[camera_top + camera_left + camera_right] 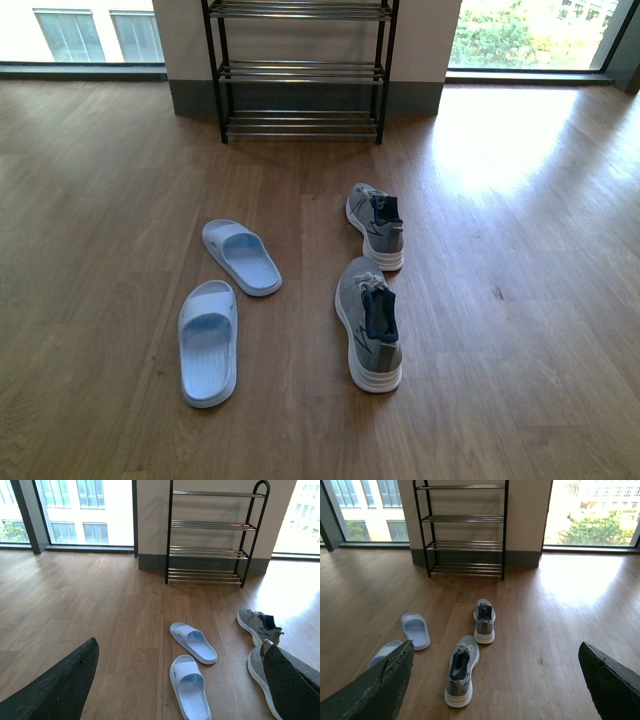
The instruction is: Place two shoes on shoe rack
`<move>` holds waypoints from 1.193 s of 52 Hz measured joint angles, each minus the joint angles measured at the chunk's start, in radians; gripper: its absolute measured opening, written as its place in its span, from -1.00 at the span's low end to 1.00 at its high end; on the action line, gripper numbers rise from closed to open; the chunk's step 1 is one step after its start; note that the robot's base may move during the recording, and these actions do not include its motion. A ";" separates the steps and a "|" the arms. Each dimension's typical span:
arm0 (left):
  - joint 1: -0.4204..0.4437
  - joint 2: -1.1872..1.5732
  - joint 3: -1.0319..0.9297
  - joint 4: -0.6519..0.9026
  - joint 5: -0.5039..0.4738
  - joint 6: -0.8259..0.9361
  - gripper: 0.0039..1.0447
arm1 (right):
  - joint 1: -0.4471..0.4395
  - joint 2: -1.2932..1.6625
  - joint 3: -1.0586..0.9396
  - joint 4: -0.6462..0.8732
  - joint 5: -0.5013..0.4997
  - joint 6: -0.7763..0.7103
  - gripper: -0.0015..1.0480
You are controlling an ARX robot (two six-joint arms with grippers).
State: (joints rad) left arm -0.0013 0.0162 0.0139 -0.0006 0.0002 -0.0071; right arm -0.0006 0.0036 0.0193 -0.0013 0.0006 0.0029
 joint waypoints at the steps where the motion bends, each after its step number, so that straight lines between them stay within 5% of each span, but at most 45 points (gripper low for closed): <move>1: 0.000 0.000 0.000 0.000 0.000 0.000 0.83 | 0.000 0.000 0.000 0.000 0.000 0.000 0.82; 59: 0.000 0.000 0.000 0.000 0.000 0.000 0.83 | 0.000 0.001 0.000 0.000 0.000 0.000 0.82; 62: 0.000 0.000 0.000 0.000 0.000 0.000 0.83 | -0.042 0.035 0.017 -0.058 -0.140 0.025 0.82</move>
State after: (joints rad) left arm -0.0013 0.0162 0.0139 -0.0006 -0.0002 -0.0071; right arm -0.0425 0.0391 0.0364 -0.0593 -0.1394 0.0277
